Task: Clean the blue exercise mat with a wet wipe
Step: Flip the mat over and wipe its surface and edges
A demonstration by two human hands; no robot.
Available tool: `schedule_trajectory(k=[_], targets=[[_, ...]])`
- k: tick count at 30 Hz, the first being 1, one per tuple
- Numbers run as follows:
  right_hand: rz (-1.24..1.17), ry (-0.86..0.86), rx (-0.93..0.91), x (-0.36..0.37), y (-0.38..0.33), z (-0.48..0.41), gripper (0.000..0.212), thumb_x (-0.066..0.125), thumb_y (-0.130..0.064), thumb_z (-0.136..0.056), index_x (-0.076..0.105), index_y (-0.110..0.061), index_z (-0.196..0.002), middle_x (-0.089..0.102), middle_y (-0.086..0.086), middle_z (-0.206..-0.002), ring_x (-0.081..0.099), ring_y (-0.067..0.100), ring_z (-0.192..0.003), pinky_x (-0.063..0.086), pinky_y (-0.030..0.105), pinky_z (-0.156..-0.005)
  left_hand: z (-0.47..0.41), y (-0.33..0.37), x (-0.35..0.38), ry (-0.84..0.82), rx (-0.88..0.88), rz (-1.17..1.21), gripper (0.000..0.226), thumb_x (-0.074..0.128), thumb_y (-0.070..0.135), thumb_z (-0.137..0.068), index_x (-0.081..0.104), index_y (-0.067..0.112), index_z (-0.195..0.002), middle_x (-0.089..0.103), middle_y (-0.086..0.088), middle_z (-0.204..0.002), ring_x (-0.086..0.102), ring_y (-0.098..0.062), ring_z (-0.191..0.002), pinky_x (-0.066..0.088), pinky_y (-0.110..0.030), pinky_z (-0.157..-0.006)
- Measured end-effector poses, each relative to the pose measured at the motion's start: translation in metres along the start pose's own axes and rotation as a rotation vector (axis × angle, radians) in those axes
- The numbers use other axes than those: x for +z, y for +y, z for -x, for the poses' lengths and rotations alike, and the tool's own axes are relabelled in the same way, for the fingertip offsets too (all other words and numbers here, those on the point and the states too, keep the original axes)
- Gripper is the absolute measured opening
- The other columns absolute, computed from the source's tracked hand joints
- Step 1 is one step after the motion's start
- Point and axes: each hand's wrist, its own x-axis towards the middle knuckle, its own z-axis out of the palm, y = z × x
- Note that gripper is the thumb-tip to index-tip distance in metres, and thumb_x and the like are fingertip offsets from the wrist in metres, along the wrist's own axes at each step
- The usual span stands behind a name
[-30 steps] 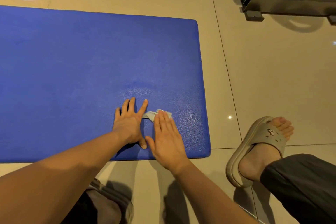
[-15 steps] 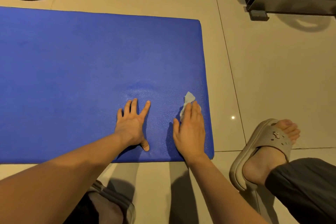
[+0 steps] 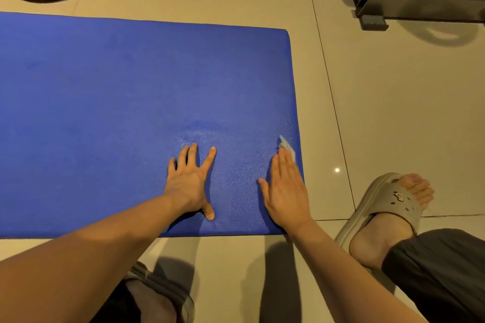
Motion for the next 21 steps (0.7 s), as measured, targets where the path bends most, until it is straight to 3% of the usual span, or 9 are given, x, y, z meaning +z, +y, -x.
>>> schedule_trajectory(k=[5, 7, 10, 14, 16, 17, 19, 21], targets=[[-0.251, 0.051, 0.295, -0.001, -0.045, -0.009, 0.066, 0.041, -0.036, -0.107, 0.022, 0.000, -0.158, 0.015, 0.016, -0.168, 0.011, 0.029, -0.156, 0.017, 0.044, -0.126, -0.001, 0.001, 0.000, -0.005, -0.010, -0.008, 0.170, 0.091, 0.072, -0.041, -0.027, 0.033, -0.157, -0.022, -0.017, -0.166, -0.019, -0.038, -0.154, 0.005, -0.058, -0.125], [-0.259, 0.026, 0.214, 0.003, -0.077, -0.012, 0.059, 0.043, -0.029, -0.106, 0.030, 0.005, -0.153, 0.025, 0.022, -0.163, 0.018, 0.034, -0.153, 0.017, 0.046, -0.126, -0.001, 0.001, 0.001, -0.008, -0.014, -0.012, 0.171, 0.091, 0.072, -0.041, -0.029, 0.033, -0.156, -0.023, -0.017, -0.166, -0.020, -0.038, -0.154, 0.005, -0.058, -0.125], [-0.324, -0.063, 0.080, 0.005, -0.104, -0.017, 0.058, 0.039, -0.023, -0.107, 0.023, 0.000, -0.158, 0.017, 0.016, -0.167, 0.014, 0.029, -0.155, 0.010, 0.039, -0.127, -0.002, 0.000, 0.003, -0.007, -0.014, -0.012, 0.170, 0.090, 0.074, -0.042, -0.031, 0.034, -0.155, -0.025, -0.016, -0.165, -0.022, -0.038, -0.154, 0.004, -0.057, -0.125], [-0.255, -0.045, 0.087, -0.011, -0.076, -0.022, 0.067, 0.052, -0.005, -0.098, 0.023, -0.005, -0.158, 0.012, 0.010, -0.168, 0.032, 0.033, -0.147, 0.038, 0.041, -0.115, -0.003, -0.001, 0.004, -0.010, -0.009, 0.005, 0.170, 0.091, 0.072, -0.042, -0.031, 0.035, -0.155, -0.025, -0.016, -0.166, -0.022, -0.038, -0.153, 0.003, -0.059, -0.125], [-0.207, -0.018, 0.110, -0.020, -0.050, -0.024, 0.071, 0.060, 0.004, -0.091, 0.031, -0.004, -0.155, 0.019, 0.011, -0.167, 0.038, 0.034, -0.144, 0.042, 0.040, -0.110, -0.004, -0.002, 0.004, -0.008, -0.004, 0.012, 0.170, 0.091, 0.072, -0.042, -0.030, 0.035, -0.155, -0.024, -0.016, -0.166, -0.022, -0.038, -0.154, 0.003, -0.059, -0.125], [-0.189, 0.007, 0.099, -0.023, -0.037, -0.026, 0.067, 0.061, 0.008, -0.088, 0.039, -0.002, -0.151, 0.028, 0.013, -0.163, 0.041, 0.034, -0.142, 0.044, 0.039, -0.109, -0.004, -0.002, 0.004, -0.007, 0.000, 0.015, 0.170, 0.091, 0.072, -0.042, -0.029, 0.035, -0.155, -0.024, -0.016, -0.166, -0.022, -0.038, -0.154, 0.003, -0.059, -0.125], [-0.180, 0.118, 0.030, -0.020, -0.013, -0.031, 0.038, 0.062, 0.011, -0.086, 0.063, 0.004, -0.123, 0.056, 0.019, -0.138, 0.050, 0.038, -0.134, 0.048, 0.040, -0.103, -0.004, -0.002, 0.004, -0.003, 0.002, 0.018, 0.169, 0.091, 0.072, -0.042, -0.029, 0.034, -0.156, -0.024, -0.016, -0.166, -0.021, -0.038, -0.154, 0.003, -0.059, -0.125], [-0.176, 0.253, 0.041, -0.015, 0.006, -0.035, 0.011, 0.067, 0.000, -0.090, 0.071, -0.001, -0.100, 0.065, 0.017, -0.123, 0.058, 0.036, -0.125, 0.051, 0.042, -0.099, -0.004, -0.002, 0.004, -0.008, 0.001, 0.018, 0.169, 0.091, 0.071, -0.042, -0.028, 0.034, -0.156, -0.024, -0.016, -0.166, -0.022, -0.038, -0.154, 0.003, -0.059, -0.125]])
